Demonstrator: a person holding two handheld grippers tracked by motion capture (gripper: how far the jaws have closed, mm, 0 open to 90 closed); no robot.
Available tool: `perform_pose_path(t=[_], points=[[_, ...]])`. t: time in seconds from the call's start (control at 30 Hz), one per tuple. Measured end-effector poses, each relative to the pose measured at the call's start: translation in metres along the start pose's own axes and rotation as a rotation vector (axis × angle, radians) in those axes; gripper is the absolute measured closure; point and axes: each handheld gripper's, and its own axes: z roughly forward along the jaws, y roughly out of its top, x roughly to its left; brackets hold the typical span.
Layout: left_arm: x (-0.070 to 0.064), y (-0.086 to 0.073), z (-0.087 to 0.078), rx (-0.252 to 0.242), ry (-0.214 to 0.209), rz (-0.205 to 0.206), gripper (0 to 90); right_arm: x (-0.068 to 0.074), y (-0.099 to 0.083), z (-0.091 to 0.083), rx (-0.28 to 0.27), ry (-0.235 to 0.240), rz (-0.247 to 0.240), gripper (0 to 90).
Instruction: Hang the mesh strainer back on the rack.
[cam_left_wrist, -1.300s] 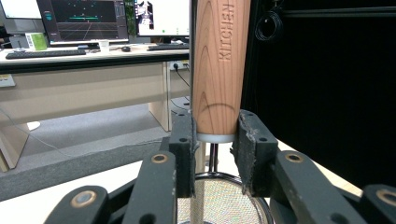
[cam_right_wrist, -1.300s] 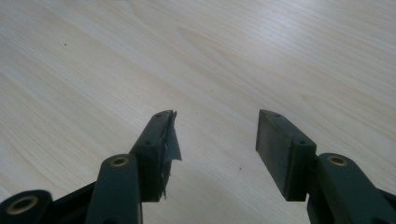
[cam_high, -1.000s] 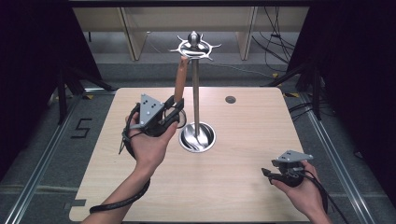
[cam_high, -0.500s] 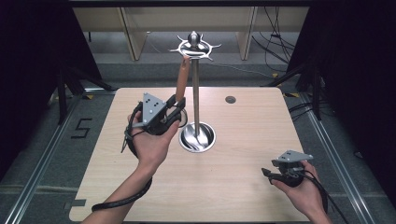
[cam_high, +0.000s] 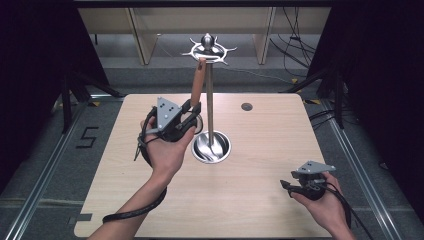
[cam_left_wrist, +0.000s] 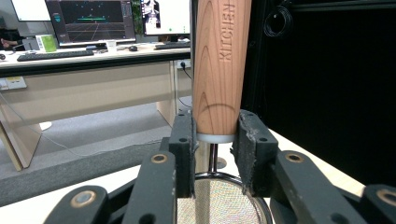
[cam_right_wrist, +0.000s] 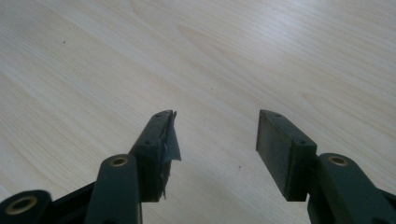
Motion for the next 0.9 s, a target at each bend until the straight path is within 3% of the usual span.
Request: perform_pose_path(t=[0.43,0.9], points=[[-0.001,0.000,0.009,0.004,0.013,-0.003,69.2,0.001,0.000,-0.001,0.008,0.005,0.022,47.4],[-0.002,0.001,0.014,0.013,0.015,-0.005,69.2,0.001,0.000,0.000,0.005,0.002,0.009,47.4]])
